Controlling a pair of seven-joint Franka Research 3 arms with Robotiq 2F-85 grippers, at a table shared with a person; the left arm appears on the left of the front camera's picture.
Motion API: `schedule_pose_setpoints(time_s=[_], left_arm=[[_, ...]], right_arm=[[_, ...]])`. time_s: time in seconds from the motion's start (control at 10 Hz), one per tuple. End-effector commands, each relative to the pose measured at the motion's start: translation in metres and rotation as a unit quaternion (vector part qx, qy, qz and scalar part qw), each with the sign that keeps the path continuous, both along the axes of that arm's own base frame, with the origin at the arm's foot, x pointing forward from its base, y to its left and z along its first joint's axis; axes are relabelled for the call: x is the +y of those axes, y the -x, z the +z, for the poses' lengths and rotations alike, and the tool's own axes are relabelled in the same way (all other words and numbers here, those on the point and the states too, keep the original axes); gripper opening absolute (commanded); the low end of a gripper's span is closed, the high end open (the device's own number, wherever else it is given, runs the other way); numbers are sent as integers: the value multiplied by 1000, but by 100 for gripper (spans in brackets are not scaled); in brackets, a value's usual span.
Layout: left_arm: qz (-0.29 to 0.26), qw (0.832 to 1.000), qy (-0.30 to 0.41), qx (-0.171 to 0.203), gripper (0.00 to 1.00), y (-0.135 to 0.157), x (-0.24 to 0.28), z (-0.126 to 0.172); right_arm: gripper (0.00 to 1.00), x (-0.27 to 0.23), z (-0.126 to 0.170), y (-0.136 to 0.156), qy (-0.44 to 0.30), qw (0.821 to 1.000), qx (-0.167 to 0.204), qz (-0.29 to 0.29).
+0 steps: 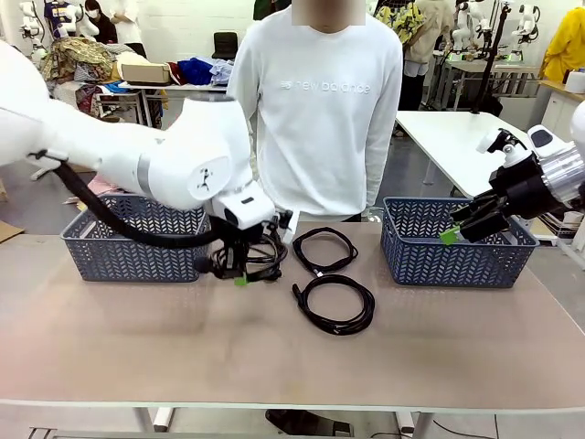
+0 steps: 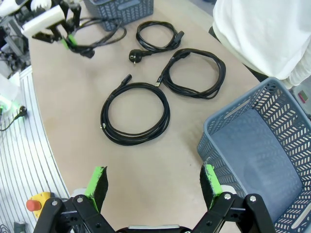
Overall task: Organize the cables according to human instructions.
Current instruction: Pick up a bundle of cables and place it in the basket indicated by the human.
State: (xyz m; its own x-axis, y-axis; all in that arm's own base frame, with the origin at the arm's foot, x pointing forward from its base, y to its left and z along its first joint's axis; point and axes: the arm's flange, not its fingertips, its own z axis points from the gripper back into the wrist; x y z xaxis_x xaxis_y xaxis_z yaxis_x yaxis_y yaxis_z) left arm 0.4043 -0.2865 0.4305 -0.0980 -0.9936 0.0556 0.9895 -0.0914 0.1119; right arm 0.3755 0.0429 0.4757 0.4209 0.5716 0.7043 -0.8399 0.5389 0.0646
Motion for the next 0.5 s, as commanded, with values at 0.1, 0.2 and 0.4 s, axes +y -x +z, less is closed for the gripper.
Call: schedule_pose_setpoints(time_s=[0.1, 0.2, 0.4], left_arm=[[-9, 1000, -7, -22, 0, -24, 14, 46], [-17, 1000, 2, -14, 0, -33, 26, 57], [-3, 1000, 14, -16, 0, -52, 51, 78]], right_arm=[[100, -1, -2, -4, -11, 1000, -10, 11], [100, -1, -2, -4, -11, 1000, -10, 11], [100, -1, -2, -4, -11, 1000, -10, 11]])
